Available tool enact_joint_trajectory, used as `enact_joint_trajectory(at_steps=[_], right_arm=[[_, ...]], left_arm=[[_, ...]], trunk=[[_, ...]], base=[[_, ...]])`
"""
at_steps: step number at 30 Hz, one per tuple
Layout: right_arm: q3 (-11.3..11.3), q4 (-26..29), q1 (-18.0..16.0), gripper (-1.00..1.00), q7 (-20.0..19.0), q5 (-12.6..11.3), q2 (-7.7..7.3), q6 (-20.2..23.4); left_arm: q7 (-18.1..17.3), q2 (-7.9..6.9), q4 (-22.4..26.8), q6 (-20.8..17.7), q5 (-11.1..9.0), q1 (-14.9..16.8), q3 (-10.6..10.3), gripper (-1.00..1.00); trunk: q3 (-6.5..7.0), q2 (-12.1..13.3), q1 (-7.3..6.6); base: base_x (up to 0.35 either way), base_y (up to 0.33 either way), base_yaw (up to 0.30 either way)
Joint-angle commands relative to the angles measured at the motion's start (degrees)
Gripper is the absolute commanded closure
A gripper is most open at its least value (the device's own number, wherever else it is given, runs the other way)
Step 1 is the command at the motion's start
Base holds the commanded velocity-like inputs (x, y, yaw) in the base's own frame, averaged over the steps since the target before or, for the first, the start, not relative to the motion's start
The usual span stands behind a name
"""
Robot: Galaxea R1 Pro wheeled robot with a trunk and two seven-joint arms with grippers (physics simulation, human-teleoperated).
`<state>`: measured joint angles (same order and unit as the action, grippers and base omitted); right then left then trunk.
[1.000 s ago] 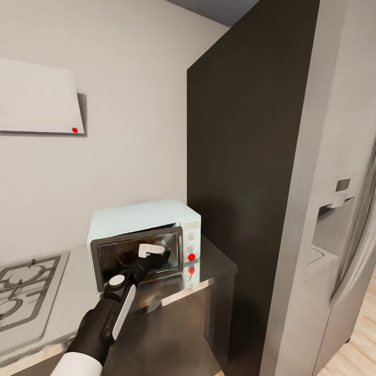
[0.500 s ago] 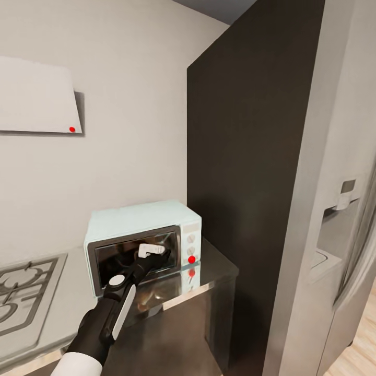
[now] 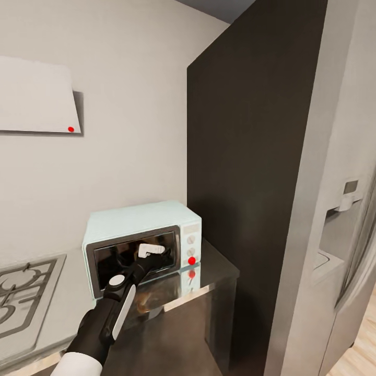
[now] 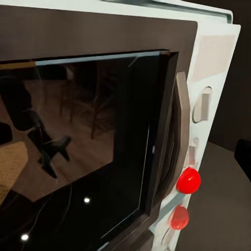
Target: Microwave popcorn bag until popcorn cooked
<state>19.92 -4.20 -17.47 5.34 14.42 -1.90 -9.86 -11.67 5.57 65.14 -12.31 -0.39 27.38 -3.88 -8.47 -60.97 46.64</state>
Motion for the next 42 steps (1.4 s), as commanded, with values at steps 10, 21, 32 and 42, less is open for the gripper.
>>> enact_joint_trajectory(at_steps=[10,21,32,42], right_arm=[[0.4,-0.29,-0.11,-1.0,0.29,0.61,-0.04,-0.42],[0.42,-0.29,-0.11,-1.0,0.37,0.61,-0.04,-0.57],[0.14,-0.29,-0.11,-1.0,0.38,0.69,-0.04,-0.94],[0.03,-0.29,-0.11,-1.0,0.38,0.69,-0.04,-0.93]], left_arm=[[-0.19,0.03,0.08,-0.35,-0.05,0.04,0.1,-1.0],[-0.12,-0.09,0.08,-0.17,-0.05,0.04,0.1,-1.0],[6.01,-1.93,-7.86,6.88,-0.13,0.12,0.73,-1.0],[8.46,-3.56,-57.52,20.85,-0.13,0.13,0.69,-1.0]], trunk=[[-0.08,-0.06,0.01],[-0.08,-0.06,0.01],[-0.08,-0.06,0.01],[-0.08,-0.06,0.01]], base=[[-0.105,0.0,0.0],[-0.341,0.0,0.0],[-0.345,0.0,0.0],[-0.258,0.0,0.0]])
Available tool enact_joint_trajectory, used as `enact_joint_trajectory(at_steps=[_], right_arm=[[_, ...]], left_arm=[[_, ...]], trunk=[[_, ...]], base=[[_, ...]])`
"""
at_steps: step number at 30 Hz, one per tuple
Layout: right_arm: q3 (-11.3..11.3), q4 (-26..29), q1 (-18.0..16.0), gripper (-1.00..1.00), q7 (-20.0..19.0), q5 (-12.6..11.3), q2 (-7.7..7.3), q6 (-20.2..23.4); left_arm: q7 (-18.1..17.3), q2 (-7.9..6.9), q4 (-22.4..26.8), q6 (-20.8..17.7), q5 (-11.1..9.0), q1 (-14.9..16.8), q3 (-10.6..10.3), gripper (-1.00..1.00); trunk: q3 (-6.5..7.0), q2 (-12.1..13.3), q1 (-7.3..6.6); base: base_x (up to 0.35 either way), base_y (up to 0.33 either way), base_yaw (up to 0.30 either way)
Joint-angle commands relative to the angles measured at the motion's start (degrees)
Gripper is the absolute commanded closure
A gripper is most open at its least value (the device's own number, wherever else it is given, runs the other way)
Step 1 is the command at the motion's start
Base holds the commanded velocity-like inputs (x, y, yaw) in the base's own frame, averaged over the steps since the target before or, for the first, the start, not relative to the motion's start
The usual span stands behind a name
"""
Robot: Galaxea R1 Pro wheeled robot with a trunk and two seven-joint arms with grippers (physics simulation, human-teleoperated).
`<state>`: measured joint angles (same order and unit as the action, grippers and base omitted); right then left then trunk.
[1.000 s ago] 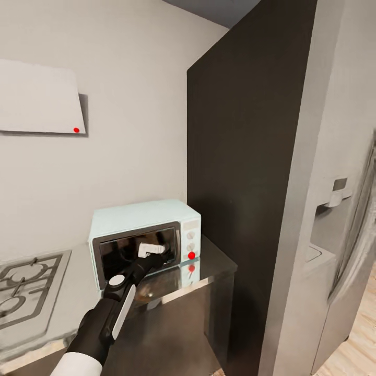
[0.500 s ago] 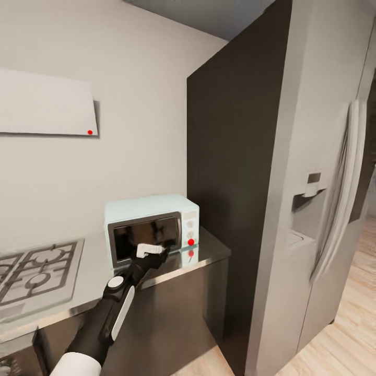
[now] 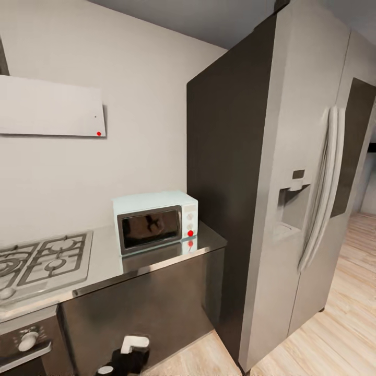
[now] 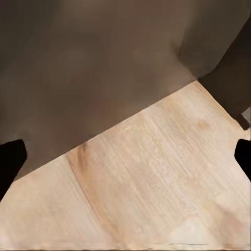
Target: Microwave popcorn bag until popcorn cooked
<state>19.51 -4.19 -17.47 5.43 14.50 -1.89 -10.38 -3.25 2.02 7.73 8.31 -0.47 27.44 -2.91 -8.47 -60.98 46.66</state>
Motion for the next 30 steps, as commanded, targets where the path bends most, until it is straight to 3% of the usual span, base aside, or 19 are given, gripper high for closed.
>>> enact_joint_trajectory(at_steps=[1,4,6,8,10,12,15,17,28,30], right_arm=[[0.45,-0.29,-0.11,-1.0,0.28,0.61,-0.04,-0.42],[0.45,-0.29,-0.11,-1.0,0.28,0.61,-0.04,-0.41],[0.42,-0.29,-0.11,-1.0,0.28,0.61,-0.05,-0.42],[0.44,-0.29,-0.11,-1.0,0.28,0.61,-0.08,-0.43],[0.44,-0.24,-0.11,-1.0,0.31,0.6,-0.1,-0.4],[0.44,-0.21,-0.11,-1.0,0.53,0.55,-0.12,-0.42],[0.45,-0.2,-0.11,-1.0,0.62,0.53,-0.13,-0.43],[0.45,-0.2,-0.11,-1.0,0.61,0.53,-0.13,-0.38],[0.43,-0.2,-0.11,-1.0,0.47,0.6,-0.13,-0.06],[-1.33,-0.2,-0.11,-1.0,0.39,0.61,-0.13,0.0]], left_arm=[[1.34,-0.52,-1.57,0.35,-0.08,0.07,-0.31,-1.0],[3.44,-1.37,-5.95,-0.61,-0.12,0.02,-0.4,-1.0],[3.67,-1.39,-6.38,-2.6,-0.13,-0.62,-0.42,-1.0],[3.71,-1.97,-6.59,-9.67,-0.14,-2.73,-0.37,-1.0],[3.7,-4.51,-6.59,-18.6,-0.14,-5.35,-0.35,-1.0],[3.69,-6.54,-6.63,-21.89,-0.17,-8.33,-0.35,-1.0],[3.63,-7.8,-6.62,-23.47,-0.22,-14.29,-0.34,-1.0],[3.6,-7.9,-6.63,-23.7,-0.21,-15.88,-0.34,-1.0],[3.52,-7.77,-6.67,-24.04,-0.21,-17.56,-0.34,-1.0],[3.51,-7.71,-6.67,-24.05,-0.17,-18.12,-0.36,-1.0]], trunk=[[-0.08,-0.06,0.0],[-0.08,-0.06,0.0],[-0.08,-0.06,0.0],[-0.08,-0.06,0.0],[-0.08,-0.06,0.0],[-0.12,-0.06,0.0],[-0.34,-0.06,0.0],[-0.52,-0.06,0.0],[-1.52,-0.06,0.0],[-1.7,-0.06,0.0]], base=[[-0.017,0.0,0.0],[-0.005,0.0,0.0],[-0.001,0.0,0.0],[0.0,0.0,0.0],[0.0,0.0,0.0],[0.0,0.0,0.0],[0.0,0.0,0.0],[0.0,0.0,0.0],[0.0,0.0,0.0],[0.0,0.0,0.0]])
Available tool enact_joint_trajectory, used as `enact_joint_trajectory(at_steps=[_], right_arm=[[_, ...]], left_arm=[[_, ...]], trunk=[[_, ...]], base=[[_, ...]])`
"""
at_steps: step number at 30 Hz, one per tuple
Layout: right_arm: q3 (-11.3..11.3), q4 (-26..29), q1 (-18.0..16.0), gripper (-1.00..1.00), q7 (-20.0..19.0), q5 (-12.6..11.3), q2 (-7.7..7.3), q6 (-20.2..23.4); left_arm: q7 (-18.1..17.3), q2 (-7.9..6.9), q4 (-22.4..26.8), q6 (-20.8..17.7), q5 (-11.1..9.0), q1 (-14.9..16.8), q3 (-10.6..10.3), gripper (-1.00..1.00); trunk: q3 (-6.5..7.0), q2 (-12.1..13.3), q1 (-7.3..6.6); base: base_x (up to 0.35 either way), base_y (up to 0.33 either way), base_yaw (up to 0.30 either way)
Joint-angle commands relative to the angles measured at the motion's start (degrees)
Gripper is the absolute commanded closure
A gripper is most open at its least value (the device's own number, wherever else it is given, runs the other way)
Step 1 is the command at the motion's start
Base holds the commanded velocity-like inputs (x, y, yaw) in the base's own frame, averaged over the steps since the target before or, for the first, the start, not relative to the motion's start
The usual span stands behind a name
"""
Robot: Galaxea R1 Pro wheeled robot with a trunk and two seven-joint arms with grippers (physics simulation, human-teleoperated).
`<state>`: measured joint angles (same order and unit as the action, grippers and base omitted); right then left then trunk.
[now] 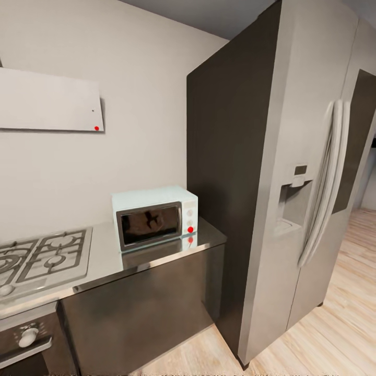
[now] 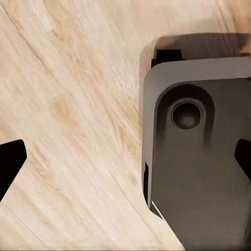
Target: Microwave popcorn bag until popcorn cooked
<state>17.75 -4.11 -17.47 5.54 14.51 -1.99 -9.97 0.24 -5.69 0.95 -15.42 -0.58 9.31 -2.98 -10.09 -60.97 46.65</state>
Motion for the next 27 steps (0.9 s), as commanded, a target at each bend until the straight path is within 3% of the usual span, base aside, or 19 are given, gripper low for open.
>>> enact_joint_trajectory(at_steps=[1,7,20,27], right_arm=[[-0.22,-0.28,-0.11,-1.0,0.28,0.61,-0.03,-0.41],[-1.67,-0.28,-0.11,-1.0,0.19,0.61,-0.02,-0.42],[-1.69,-0.28,-0.11,-1.0,0.17,0.61,0.01,-0.39],[-1.71,-0.28,-0.11,-1.0,0.17,0.61,0.05,-0.39]], left_arm=[[0.02,0.02,0.1,-0.31,-0.07,-0.05,-0.28,-1.0],[0.02,0.12,0.11,-0.31,-0.04,-0.16,-0.28,-1.0],[-0.05,0.15,0.1,-0.31,-0.03,-0.17,-0.28,-1.0],[-0.06,0.15,0.1,-0.24,-0.03,-0.17,-0.28,-1.0]], trunk=[[-0.17,-0.06,0.01],[-0.7,-0.06,0.01],[-1.34,-0.06,0.01],[-1.7,-0.06,0.01]], base=[[0.0,0.0,0.0],[0.0,0.0,0.0],[0.0,0.0,0.01],[0.0,0.0,0.174]])
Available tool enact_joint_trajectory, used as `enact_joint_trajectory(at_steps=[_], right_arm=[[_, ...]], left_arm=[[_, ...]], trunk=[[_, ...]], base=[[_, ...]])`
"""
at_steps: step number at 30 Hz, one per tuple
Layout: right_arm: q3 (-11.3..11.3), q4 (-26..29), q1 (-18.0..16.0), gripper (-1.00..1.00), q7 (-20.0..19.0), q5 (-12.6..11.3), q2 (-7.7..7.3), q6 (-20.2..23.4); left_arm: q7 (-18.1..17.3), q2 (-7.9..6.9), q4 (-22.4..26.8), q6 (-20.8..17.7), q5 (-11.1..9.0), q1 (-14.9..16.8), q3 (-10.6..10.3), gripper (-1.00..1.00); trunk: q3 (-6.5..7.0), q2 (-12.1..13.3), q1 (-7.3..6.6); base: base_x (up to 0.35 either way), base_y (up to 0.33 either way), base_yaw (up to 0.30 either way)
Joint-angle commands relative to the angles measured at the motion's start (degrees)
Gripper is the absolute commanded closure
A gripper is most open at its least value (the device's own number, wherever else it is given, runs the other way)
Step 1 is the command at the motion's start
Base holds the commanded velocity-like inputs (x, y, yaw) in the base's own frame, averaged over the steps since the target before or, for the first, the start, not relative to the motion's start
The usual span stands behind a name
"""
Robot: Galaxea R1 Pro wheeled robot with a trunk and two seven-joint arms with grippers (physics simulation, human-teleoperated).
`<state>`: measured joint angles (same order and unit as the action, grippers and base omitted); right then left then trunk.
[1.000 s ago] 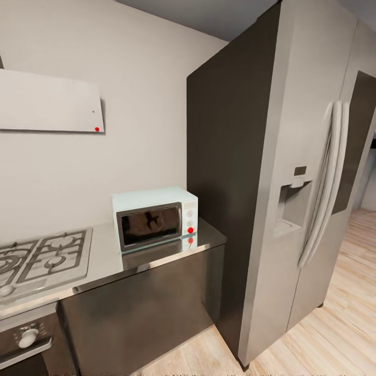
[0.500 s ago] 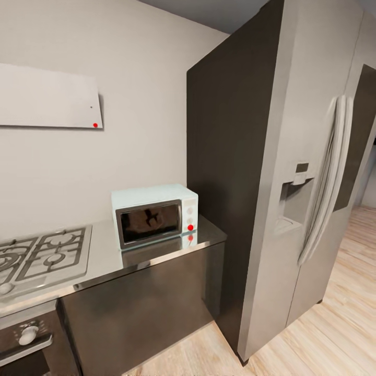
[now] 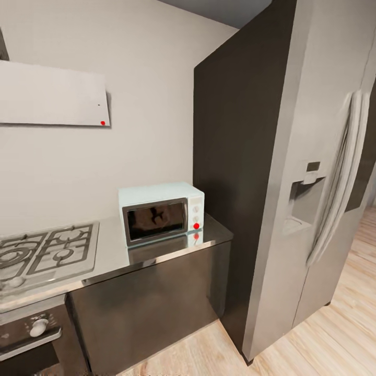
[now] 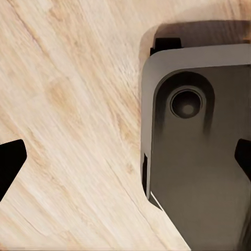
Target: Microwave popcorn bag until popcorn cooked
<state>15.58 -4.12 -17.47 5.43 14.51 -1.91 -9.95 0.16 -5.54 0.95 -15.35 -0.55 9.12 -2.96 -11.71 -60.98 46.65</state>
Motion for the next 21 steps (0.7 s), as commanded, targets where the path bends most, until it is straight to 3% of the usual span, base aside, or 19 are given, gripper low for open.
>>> enact_joint_trajectory(at_steps=[1,21], right_arm=[[0.47,-0.27,-0.1,-1.0,0.29,0.61,-0.06,-0.42],[0.5,-0.27,-0.1,-1.0,0.29,0.61,-0.05,-0.42]], left_arm=[[0.02,0.0,0.1,-0.31,-0.06,0.02,-0.29,-1.0],[0.02,0.0,0.1,0.0,-0.06,0.02,-0.31,-1.0]], trunk=[[-0.13,-0.06,0.0],[-1.09,-0.06,0.0]], base=[[0.0,0.0,0.213],[0.0,0.0,0.218]])
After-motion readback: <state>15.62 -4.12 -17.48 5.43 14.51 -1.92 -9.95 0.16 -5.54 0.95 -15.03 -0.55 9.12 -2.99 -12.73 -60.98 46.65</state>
